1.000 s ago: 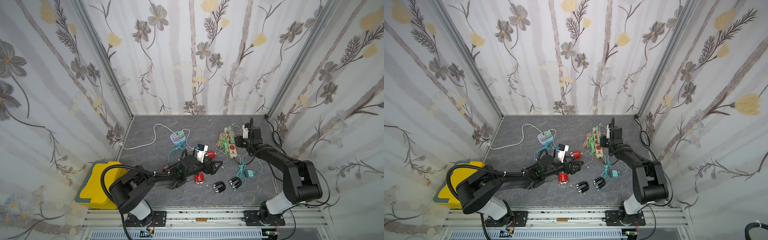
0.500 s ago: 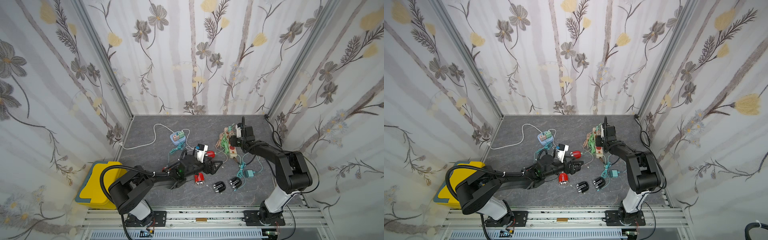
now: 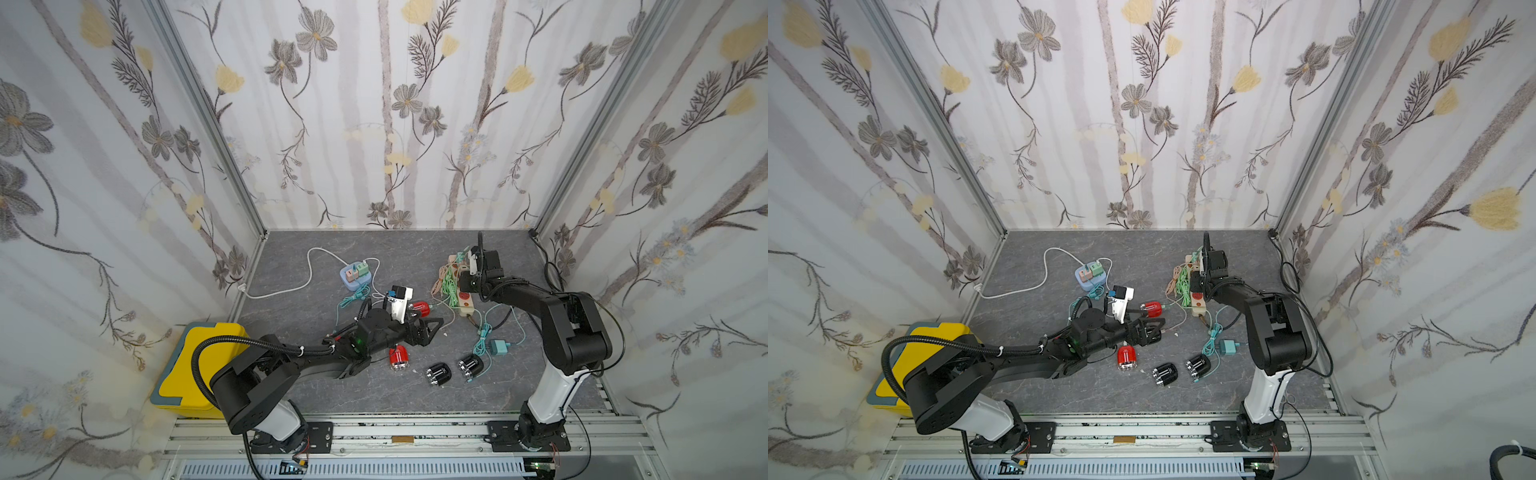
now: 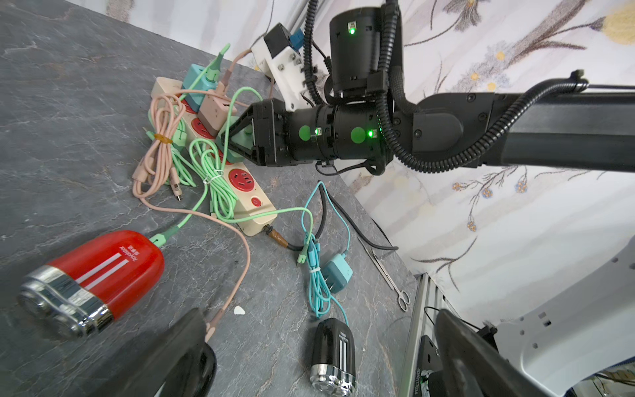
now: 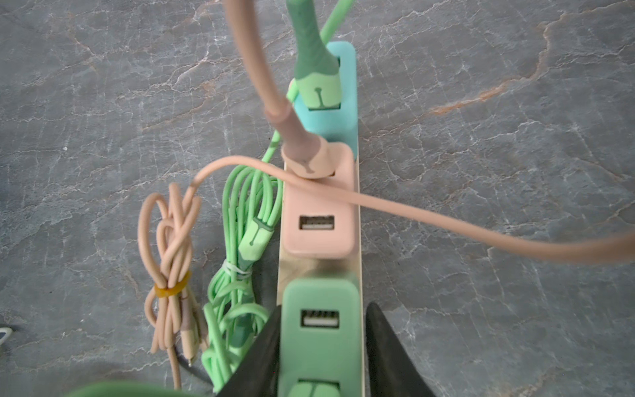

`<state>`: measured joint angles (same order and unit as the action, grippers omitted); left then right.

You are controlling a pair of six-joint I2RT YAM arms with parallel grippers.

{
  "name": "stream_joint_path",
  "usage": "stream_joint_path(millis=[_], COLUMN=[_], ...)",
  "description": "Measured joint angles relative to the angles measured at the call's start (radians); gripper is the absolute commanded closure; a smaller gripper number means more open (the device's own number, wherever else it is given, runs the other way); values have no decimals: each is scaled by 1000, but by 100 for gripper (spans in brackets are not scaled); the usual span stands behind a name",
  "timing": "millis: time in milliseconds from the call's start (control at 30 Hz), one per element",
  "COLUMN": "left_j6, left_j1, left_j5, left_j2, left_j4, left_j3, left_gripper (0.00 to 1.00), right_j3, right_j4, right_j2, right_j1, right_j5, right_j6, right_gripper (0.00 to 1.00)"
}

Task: Unplug the electric shaver
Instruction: Remove the plug from the socket.

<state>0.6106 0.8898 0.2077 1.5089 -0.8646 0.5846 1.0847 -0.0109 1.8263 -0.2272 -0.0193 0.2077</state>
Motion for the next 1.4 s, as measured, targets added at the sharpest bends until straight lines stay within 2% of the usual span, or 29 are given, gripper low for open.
stream_joint_path(millis=[200,333,633,700,867,1200,1400], left_j6=[20,48,135,155,191,227,236], left_j1=[-10,-26,-80,-80,-81,-89,-85], left_j5=[-33,-40,39,72,132,172,192], left_j2=[-20,-31,3,24,106,230,273], left_j4=[59,83,74,53,12,13,29], left_j3=[23,25,42,67,119,268,285], left_gripper=[0,4,18,23,27,37,43], right_j3=[-6,-53,-177,-200,-262,-394,-406], right_j4=[31,32,13,7,-17,-66,-78], right_j2=[-38,-121,-301,-334,-401,-505,-527], right_j1=[-14,-20,-33,-37,-43,-45,-45], right_j5=[25,23,-2,-12,-27,-93,-121], right_j6=[-16,-26,-35,-38,-51,-52,-42], right_gripper=[79,80,83,83,83,83,83])
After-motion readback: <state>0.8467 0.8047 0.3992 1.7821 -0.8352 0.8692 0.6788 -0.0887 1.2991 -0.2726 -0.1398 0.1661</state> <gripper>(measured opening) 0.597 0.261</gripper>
